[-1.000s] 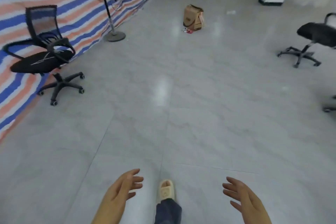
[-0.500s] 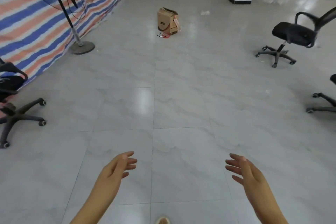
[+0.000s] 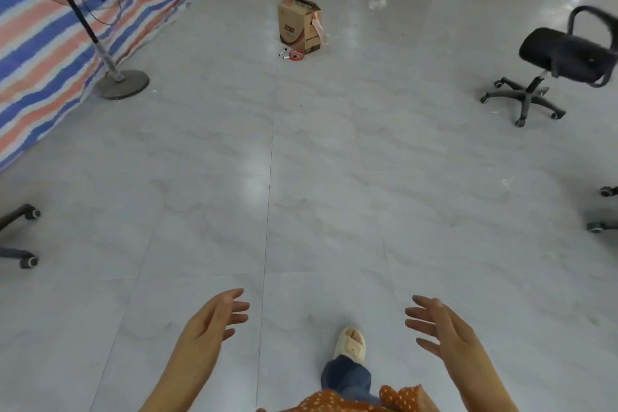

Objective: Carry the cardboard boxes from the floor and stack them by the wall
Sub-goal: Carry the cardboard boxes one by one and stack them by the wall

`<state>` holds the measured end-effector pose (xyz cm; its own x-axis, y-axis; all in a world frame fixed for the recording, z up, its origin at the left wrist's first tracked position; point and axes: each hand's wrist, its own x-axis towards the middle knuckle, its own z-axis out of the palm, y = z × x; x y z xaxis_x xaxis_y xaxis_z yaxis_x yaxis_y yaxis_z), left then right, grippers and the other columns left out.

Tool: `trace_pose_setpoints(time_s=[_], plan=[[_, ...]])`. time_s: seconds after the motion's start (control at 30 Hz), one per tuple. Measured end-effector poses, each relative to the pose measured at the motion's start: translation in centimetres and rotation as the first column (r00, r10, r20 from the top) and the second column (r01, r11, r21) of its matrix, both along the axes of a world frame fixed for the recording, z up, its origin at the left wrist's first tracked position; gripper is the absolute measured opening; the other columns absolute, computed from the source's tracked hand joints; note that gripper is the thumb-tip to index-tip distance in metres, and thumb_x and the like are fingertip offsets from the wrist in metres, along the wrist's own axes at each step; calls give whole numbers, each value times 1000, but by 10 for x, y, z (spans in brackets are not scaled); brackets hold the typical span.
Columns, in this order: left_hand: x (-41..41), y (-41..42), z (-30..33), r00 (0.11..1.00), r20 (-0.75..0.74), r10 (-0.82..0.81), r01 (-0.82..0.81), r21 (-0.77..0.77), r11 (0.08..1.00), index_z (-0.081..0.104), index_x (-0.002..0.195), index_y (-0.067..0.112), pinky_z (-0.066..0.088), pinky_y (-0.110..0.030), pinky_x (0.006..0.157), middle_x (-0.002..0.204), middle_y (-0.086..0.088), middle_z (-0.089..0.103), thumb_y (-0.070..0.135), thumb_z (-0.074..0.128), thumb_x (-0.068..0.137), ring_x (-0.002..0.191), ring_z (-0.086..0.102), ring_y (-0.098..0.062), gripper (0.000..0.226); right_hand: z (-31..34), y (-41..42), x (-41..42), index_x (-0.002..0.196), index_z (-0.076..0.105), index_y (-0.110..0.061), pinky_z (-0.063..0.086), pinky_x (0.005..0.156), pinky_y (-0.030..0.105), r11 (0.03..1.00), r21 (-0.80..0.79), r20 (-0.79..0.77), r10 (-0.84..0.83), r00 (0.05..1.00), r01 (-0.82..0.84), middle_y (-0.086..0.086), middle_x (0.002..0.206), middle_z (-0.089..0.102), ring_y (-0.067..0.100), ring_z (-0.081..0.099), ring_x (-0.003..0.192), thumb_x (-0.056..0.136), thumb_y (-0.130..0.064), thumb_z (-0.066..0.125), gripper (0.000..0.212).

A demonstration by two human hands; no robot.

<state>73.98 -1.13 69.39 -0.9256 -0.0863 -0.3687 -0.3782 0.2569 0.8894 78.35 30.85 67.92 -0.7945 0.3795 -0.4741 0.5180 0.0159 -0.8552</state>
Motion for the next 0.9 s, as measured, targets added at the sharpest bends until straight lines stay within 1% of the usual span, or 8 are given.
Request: trace_pose_setpoints(time_s=[0.1,0.2,0.3,0.43,0.53,0.67,0.8,0.9], plan=[[-76,41,15,999,-36,-9,9,17,1000,66,106,27,51,-27,79,95,4,74,27,38,99,92,69,-11,29,20,39,-84,102,68,-24,51,75,30,999,31,-73,28,997,-26,-3,92,74,8,70,87,100,-33,36,33],[-156,77,35,994,-108,-33,34,12,999,63,111,29,50,-22,80,98,5,72,31,37,99,93,67,-6,29,37,72,-171,104,66,-24,50,78,29,995,81,-129,68,989,-57,-4,96,73,8,69,90,101,-30,36,31],[-210,99,41,993,-112,-43,46,25,999,60,112,33,50,-15,77,100,9,70,42,34,93,94,66,-2,34,40,91,-234,105,65,-27,50,80,29,989,97,-117,125,985,-114,-7,98,71,6,68,91,101,-29,37,28],[-268,104,32,996,-85,35,-33,31,999,60,114,30,51,-20,78,101,4,71,45,34,87,94,68,-9,40,29,98,-305,109,64,-30,50,79,27,983,106,-97,157,983,-147,-9,99,71,0,68,88,100,-30,38,27],[-323,100,16,995,-60,86,-84,31,996,62,112,27,51,-25,81,100,2,71,36,37,94,95,68,-15,32,18,95,-362,111,61,-31,50,78,26,982,99,-95,167,981,-158,-9,100,70,1,68,89,100,-28,41,23],[-429,93,12,995,-56,78,-77,28,997,64,108,28,52,-31,86,99,1,72,24,42,98,95,68,-13,24,12,90,-447,109,60,-33,51,78,29,989,108,-104,117,988,-106,-9,99,70,1,68,87,96,-18,52,21],[-550,85,38,989,-144,36,-34,15,999,64,111,30,50,-31,89,103,12,71,26,45,97,96,67,-4,24,26,87,-546,114,60,-27,53,80,34,991,128,-152,70,986,-50,-5,100,71,5,69,87,94,-9,53,28],[-637,84,51,980,-200,-10,6,-22,1000,62,111,32,49,-31,91,104,10,70,20,45,98,97,65,-3,25,33,85,-618,117,56,-34,52,88,37,978,202,-204,94,974,-52,-12,108,67,6,67,94,95,-16,53,28]])
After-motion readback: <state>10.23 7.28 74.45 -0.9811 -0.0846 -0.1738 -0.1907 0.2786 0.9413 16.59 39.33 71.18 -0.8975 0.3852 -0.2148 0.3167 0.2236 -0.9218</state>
